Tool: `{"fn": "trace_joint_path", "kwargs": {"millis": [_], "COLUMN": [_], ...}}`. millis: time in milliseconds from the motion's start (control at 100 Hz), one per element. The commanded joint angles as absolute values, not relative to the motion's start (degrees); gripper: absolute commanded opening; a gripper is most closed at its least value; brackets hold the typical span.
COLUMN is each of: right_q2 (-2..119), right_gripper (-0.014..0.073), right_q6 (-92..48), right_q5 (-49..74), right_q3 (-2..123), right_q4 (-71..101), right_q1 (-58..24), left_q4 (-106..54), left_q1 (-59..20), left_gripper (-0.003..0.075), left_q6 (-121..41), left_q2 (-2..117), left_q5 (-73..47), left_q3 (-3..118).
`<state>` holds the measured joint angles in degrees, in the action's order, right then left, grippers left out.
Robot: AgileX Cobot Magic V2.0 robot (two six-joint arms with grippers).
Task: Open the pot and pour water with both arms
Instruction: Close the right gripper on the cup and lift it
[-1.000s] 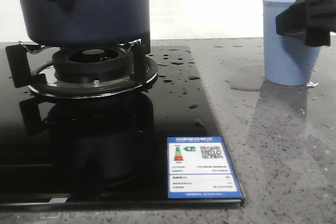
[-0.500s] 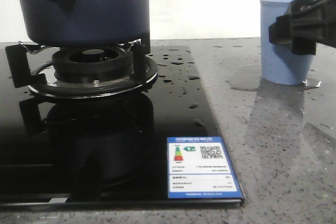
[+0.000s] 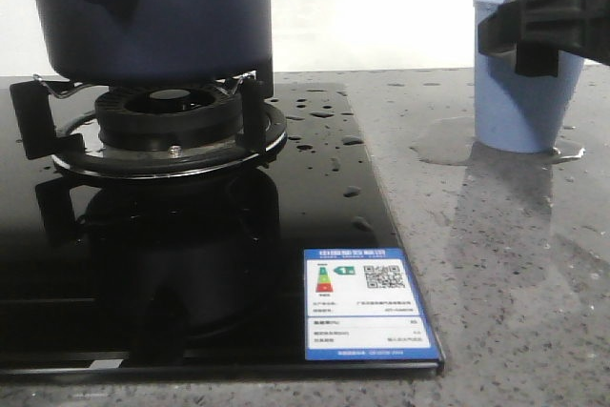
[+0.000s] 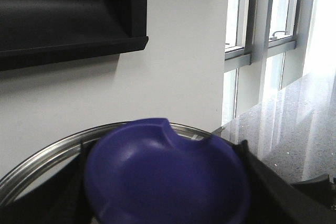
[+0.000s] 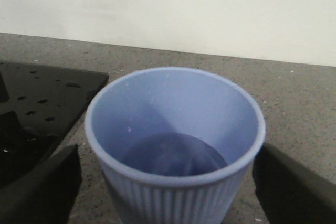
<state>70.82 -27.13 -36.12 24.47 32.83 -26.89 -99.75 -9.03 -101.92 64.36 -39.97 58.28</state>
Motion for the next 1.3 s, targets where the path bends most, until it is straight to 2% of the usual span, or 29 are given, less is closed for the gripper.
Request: {"fn": "trace_joint_path", "kwargs": {"millis": [0, 400, 940, 1040, 1290], "right_q2": [71.3, 79.6, 84.2, 84.2, 84.0], "right_gripper": [0.0584, 0.0584, 0.0577, 0.0517, 0.0225], "right_q6": [-27.2, -27.2, -26.9, -25.3, -24.5], "right_q5": [-43.0, -53.6, -51.7, -51.7, -51.6], "right_q3": [26.3, 27.0, 30.4, 30.4, 30.1], "right_q4": [31.0, 30.9, 31.0, 31.0, 31.0], "right_q1": [-27.0, -27.0, -27.0, -27.0, -27.0], "left_q4": [-104.1, -104.1, -104.1, -104.1, -104.1], "left_q1": [-9.3, -9.3, -9.3, -9.3, -9.3], "left_gripper": [0.0283, 0.0283, 0.0283, 0.0283, 0.0283], "left_q6": [-101.5, -101.5, -101.5, -101.5, -101.5], "left_q2": [62.8, 62.8, 62.8, 62.8, 61.8], "left_q5": [-41.9, -42.0, -42.0, -42.0, -40.0], "left_q3": [60.1, 60.1, 60.1, 60.1, 60.1]}}
